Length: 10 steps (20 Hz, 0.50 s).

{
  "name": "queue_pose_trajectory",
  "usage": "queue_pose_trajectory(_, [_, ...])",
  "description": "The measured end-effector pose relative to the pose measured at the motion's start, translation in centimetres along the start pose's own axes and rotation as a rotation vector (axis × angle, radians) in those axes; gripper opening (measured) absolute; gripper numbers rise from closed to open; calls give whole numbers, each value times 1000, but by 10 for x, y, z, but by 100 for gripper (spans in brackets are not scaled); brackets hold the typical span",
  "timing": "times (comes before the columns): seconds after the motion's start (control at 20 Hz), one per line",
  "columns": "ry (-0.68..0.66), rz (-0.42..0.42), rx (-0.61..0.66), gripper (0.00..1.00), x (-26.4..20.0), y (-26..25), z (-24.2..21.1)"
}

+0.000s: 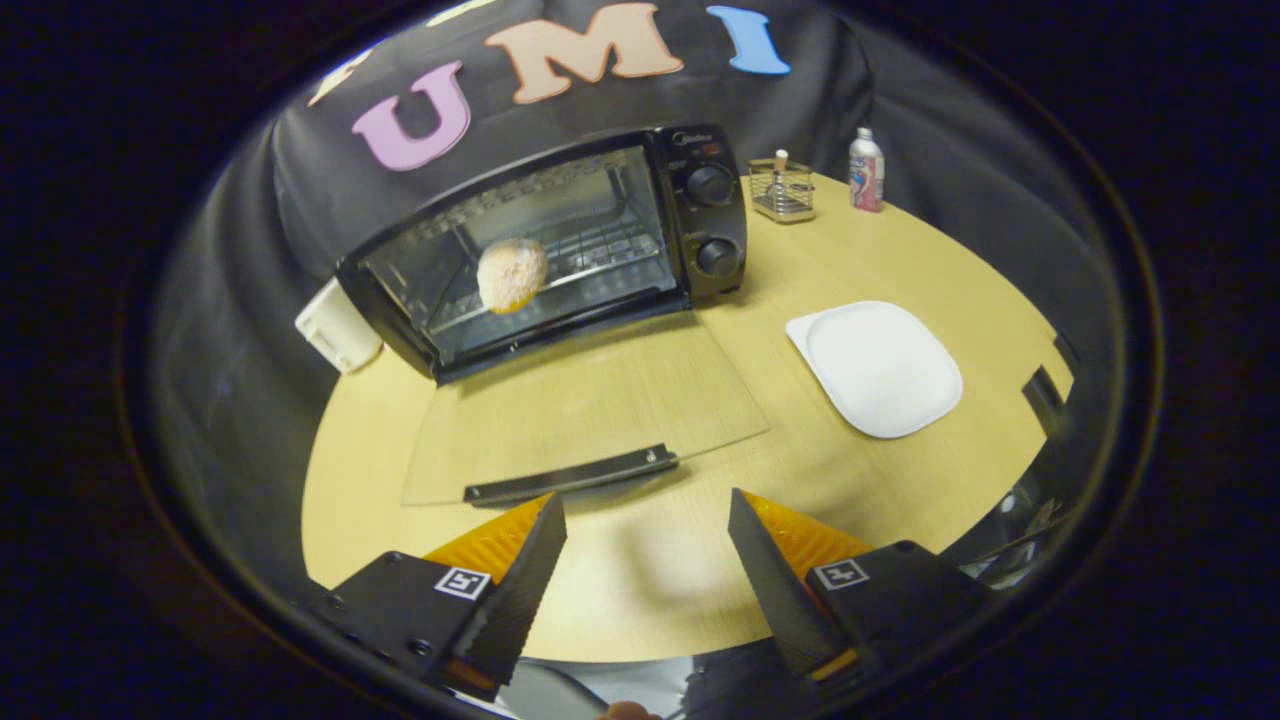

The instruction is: Open the toaster oven, put the food inside, and close the toaster oven door.

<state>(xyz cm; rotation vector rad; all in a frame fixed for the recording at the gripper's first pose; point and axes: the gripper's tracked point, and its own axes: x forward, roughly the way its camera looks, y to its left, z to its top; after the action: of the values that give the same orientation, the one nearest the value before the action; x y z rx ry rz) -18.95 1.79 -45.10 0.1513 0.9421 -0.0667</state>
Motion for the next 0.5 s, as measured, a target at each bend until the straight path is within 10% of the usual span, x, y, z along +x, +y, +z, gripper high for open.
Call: queue_pose_trajectory(0.5, [62,-42,-240,100,39,8,-16])
